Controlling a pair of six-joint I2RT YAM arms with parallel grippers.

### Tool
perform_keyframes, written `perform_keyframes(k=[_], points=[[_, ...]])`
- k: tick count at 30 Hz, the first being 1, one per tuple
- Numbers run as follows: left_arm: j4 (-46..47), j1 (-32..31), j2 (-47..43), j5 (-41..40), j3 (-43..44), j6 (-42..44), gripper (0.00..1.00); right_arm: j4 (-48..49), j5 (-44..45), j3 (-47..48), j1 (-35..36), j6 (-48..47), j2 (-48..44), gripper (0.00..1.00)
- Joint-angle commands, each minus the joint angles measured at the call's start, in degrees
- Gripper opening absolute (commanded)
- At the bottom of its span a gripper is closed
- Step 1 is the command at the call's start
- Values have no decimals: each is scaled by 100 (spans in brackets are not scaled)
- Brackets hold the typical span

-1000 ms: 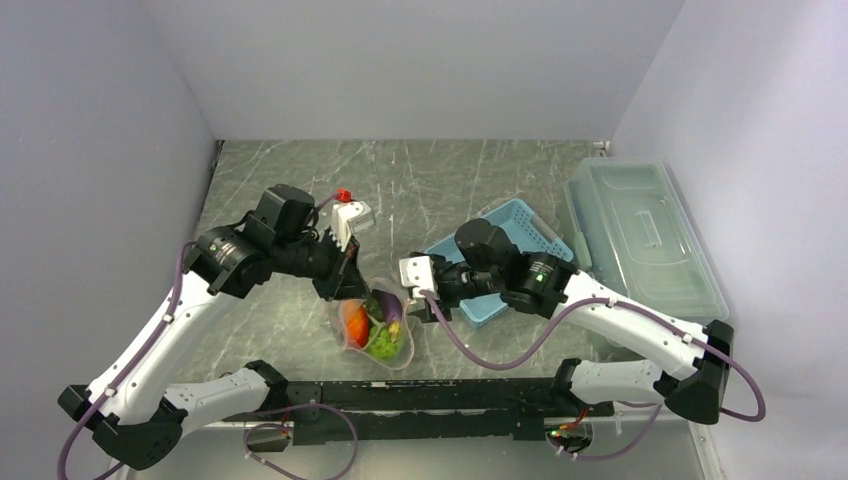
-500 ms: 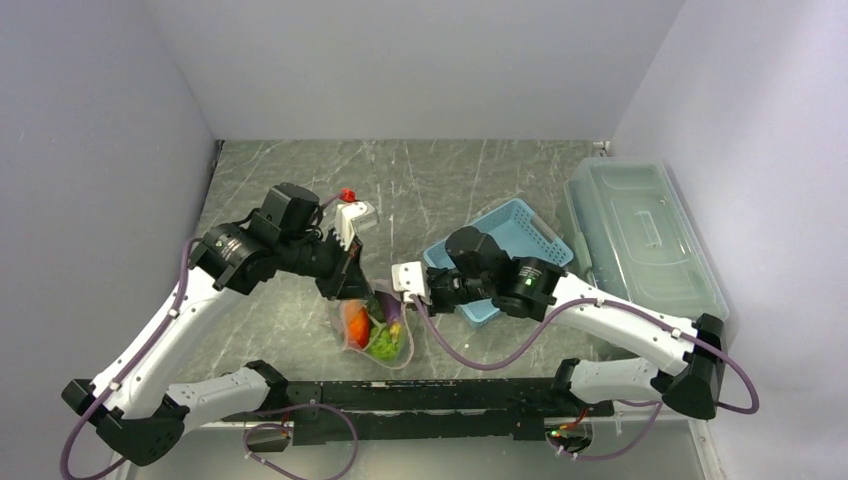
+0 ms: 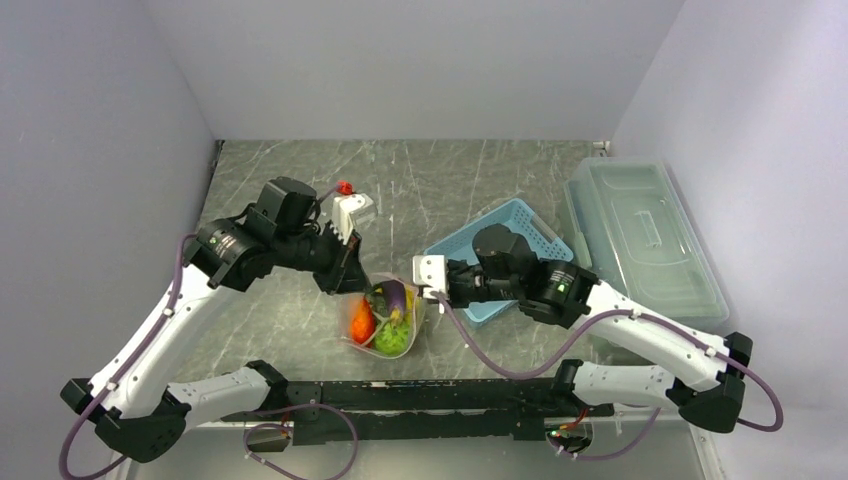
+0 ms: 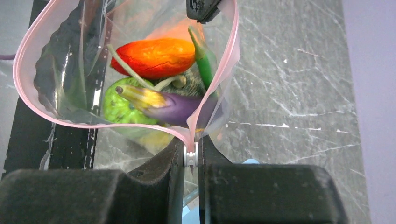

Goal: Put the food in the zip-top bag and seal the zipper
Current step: Adjust the zipper on the food storage bag.

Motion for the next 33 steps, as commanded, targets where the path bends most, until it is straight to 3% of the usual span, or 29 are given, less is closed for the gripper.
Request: perform_keyframes(k=[1, 7, 15, 28, 29, 30, 33], points=[[-12, -19, -105, -370, 434, -5, 14, -52, 107, 538, 24, 171, -250, 0], [125, -20, -295, -454, 791, -12, 41, -694, 65, 1255, 24, 508, 15, 0], [712, -18, -733, -488, 1039, 23, 61, -1937, 50, 2516, 33, 913, 696, 0], [2128, -20, -1335, 142, 205, 119, 76, -3619, -299, 4026, 97, 1442, 1487, 0], [2173, -20, -1341, 226, 180, 119, 77, -3716, -297, 4127, -273, 1487, 1534, 0], [2198, -20, -1341, 322, 160, 111, 77, -3810, -300, 4217, 64, 1533, 1573, 0], [2328, -20, -1354, 508, 55, 91, 78, -4102, -407, 4517, 129, 1664, 1729, 0]])
